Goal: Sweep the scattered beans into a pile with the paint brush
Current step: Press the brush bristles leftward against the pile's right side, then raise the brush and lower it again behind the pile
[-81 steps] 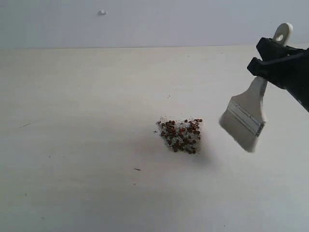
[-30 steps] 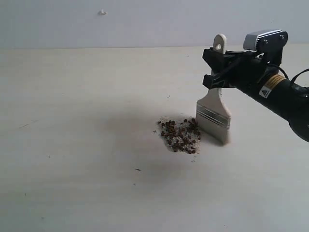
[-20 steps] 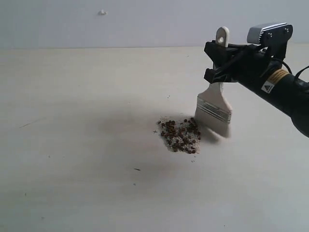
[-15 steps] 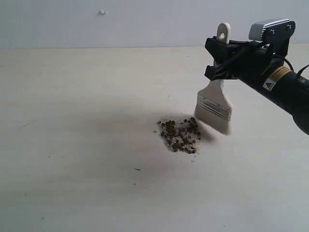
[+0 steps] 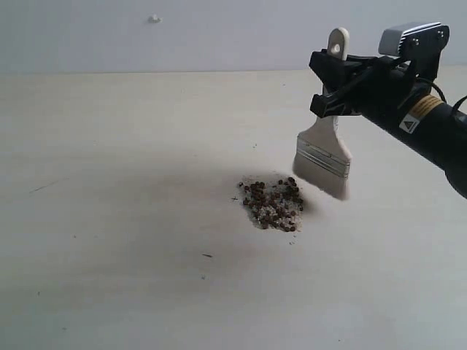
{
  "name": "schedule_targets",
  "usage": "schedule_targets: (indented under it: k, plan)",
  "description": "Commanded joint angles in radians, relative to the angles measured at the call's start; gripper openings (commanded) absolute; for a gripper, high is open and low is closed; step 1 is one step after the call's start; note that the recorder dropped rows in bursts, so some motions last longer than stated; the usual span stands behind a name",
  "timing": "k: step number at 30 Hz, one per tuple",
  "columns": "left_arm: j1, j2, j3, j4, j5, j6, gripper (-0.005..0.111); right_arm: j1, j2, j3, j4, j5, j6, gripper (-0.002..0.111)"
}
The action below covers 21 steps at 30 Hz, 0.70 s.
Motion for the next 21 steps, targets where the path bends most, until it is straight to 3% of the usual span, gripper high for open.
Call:
schedule_targets:
  k: [1,8,14,21]
  plan:
    - [-0.006,0.001,0.003,0.000,0.001,0.004,0.000,-0.001,-0.012,0.002,0.008,-0.010,0.002,0.000]
    - [-0.006,0.001,0.003,0.000,0.001,0.004,0.000,-0.001,-0.008,-0.040,0.074,-0.010,-0.035,0.000]
    - [-0.006,0.001,0.003,0.000,0.001,0.004,0.000,-0.003,-0.008,-0.187,-0.201,-0.010,0.074,0.000]
    - [-0.006,0.001,0.003,0.000,0.001,0.004,0.000,-0.093,0.072,-0.343,-0.494,-0.010,0.292,0.000]
